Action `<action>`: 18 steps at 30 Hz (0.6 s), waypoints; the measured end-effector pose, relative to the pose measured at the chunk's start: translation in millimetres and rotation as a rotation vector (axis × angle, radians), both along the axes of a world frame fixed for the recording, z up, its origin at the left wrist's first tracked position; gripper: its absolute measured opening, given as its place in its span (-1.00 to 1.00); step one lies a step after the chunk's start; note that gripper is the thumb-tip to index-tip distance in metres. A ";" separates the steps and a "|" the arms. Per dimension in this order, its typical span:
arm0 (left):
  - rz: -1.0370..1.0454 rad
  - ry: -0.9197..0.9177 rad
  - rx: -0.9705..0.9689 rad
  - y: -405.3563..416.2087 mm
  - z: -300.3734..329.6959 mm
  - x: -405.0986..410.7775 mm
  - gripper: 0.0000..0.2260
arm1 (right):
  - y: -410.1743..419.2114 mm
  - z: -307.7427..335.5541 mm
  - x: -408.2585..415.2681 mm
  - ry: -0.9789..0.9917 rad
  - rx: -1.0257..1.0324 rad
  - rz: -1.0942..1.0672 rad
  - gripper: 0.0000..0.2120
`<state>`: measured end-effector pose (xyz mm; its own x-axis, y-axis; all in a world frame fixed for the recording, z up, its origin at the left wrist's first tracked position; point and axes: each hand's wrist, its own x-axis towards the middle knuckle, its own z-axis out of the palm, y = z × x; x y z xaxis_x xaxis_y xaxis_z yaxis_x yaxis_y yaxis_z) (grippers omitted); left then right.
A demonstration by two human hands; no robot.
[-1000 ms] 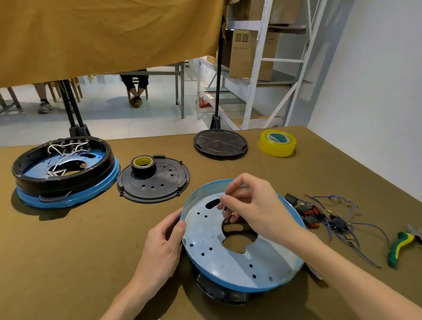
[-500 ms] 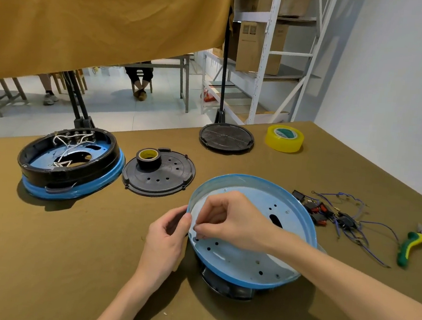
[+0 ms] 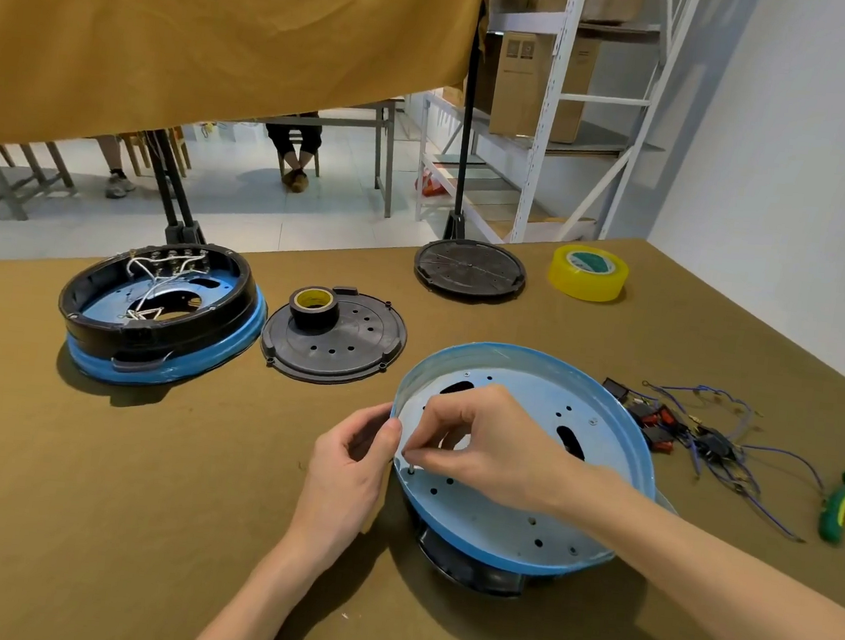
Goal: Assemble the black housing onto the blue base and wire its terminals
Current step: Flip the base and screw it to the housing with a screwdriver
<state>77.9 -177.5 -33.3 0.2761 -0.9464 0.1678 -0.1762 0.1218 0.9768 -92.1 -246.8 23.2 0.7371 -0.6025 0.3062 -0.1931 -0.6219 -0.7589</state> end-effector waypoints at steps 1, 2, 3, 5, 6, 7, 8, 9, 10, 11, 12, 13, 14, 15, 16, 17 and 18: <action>0.000 -0.002 -0.001 0.2 0.2 0.0 -0.73 | 0.4 0.2 -0.5 -0.004 0.001 0.005 -0.92; 0.000 -0.001 -0.001 0.3 0.2 -0.2 -0.73 | 0.3 0.4 -0.8 -0.013 0.014 0.001 -0.91; -0.001 0.000 -0.002 0.3 0.2 -0.2 -0.73 | -0.3 0.2 -1.2 -0.027 0.036 -0.007 -0.90; -0.002 0.002 -0.003 0.6 0.7 -0.5 -0.72 | -1.4 -1.9 -1.2 -0.054 0.083 -0.016 -0.92; -0.001 -0.002 -0.005 0.8 0.9 -0.6 -0.72 | -1.7 -3.4 -1.0 -0.065 0.097 -0.009 -0.94; -0.002 -0.009 -0.004 0.9 1.1 -0.7 -0.72 | -1.8 -4.6 -0.7 -0.070 0.101 -0.002 -0.95; -0.001 -0.017 -0.002 0.9 1.4 -0.9 -0.72 | -1.7 -5.1 -0.9 -0.065 0.093 0.000 -0.95; 0.001 -0.021 0.000 0.7 1.5 -0.9 -0.71 | -2.0 -4.8 -1.3 -0.051 0.079 -0.003 -0.94; 0.003 -0.020 -0.001 0.5 1.2 -0.7 -0.71 | -2.2 -4.1 -2.3 -0.035 0.066 -0.009 -0.94; -0.001 -0.014 -0.005 1.3 1.0 -0.4 -0.70 | -2.4 -2.8 -3.5 -0.026 0.055 -0.016 -0.94; -0.013 -0.006 -0.008 2.7 1.1 0.1 -0.68 | -2.8 -1.0 -4.9 -0.029 0.043 -0.033 -0.94; -0.037 0.007 -0.005 3.9 1.1 0.7 -0.65 | -3.6 1.2 -6.4 -0.052 0.032 -0.068 -0.93; -0.068 0.021 0.007 4.4 1.0 1.3 -0.62 | -5.8 3.7 -8.6 -0.093 0.026 -0.129 -0.92; -0.102 0.027 0.024 4.3 1.3 1.4 -0.61 | -9.9 6.2 -12.0 -0.142 0.020 -0.218 -0.91; -0.131 0.022 0.040 4.3 1.5 0.6 -0.62 | -15.4 8.5 -17.0 -0.181 0.004 -0.329 -0.89; -0.152 0.021 0.050 4.1 2.4 -1.0 -0.62 | -21.6 10.7 -23.1 -0.196 -0.029 -0.455 -0.87; -0.161 0.025 0.053 3.2 3.7 -3.4 -0.61 | -27.8 12.8 -30.5 -0.179 -0.072 -0.580 -0.85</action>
